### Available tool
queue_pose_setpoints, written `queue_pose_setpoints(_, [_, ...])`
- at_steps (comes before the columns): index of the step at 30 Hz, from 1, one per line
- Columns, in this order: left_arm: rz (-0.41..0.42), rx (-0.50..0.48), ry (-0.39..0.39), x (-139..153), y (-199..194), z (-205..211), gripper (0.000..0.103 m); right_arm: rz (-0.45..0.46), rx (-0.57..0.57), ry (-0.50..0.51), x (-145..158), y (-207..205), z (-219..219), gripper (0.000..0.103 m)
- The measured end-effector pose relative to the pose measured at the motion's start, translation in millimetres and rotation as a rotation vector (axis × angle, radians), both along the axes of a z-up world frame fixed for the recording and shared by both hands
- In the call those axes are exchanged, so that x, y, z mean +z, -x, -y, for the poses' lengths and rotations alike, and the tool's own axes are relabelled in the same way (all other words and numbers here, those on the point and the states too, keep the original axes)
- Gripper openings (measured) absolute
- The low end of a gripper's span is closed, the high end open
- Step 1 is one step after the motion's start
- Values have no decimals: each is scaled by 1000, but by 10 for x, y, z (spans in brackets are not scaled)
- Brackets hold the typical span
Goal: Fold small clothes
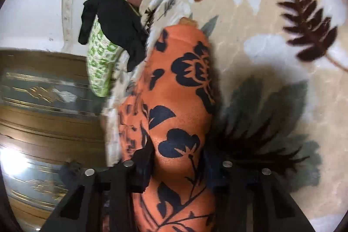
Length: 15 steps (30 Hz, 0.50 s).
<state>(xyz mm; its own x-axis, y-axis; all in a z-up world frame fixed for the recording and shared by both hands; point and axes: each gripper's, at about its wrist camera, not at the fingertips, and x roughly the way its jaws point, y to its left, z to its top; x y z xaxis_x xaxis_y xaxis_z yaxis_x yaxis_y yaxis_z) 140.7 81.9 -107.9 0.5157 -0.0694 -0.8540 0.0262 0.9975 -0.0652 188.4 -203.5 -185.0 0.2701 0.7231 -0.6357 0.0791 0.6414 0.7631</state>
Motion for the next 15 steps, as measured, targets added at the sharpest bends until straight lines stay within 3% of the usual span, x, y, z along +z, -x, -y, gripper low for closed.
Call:
queue_pose_setpoints(2, [12, 4, -17, 17, 18, 39, 70, 10, -30, -50, -5, 67, 44, 48])
queue_pose_setpoints(3, [15, 2, -20, 14, 39, 46, 70, 31, -33, -59, 71, 116, 50, 56])
queue_pose_setpoints(4, [19, 1, -19, 1, 39, 42, 70, 49, -32, -94, 166, 189, 66, 74])
queue_pose_setpoints(5, [21, 2, -14, -2, 42, 37, 70, 67, -32, -111, 232, 258, 96, 80])
queue_pose_setpoints(7, [22, 8, -1, -12, 42, 25, 70, 74, -66, -94, 277, 418, 177, 80])
queue_pose_setpoints(9, [23, 12, 3, -18, 35, 19, 71, 12, -55, -92, 131, 548, 170, 81])
queue_pose_setpoints(10, [24, 10, 1, -20, 40, 19, 71, -33, -6, -84, 22, 574, 90, 75])
queue_pose_setpoints(11, [27, 8, 0, -17, 47, 13, 72, -29, 24, -90, 3, 610, 28, 49])
queue_pose_setpoints(13, [30, 10, 3, -12, 67, -14, 72, 25, 28, -57, 193, 677, -34, 41])
queue_pose_setpoints(15, [29, 16, 10, -16, 65, -28, 74, 83, 43, -6, 385, 711, -100, 40])
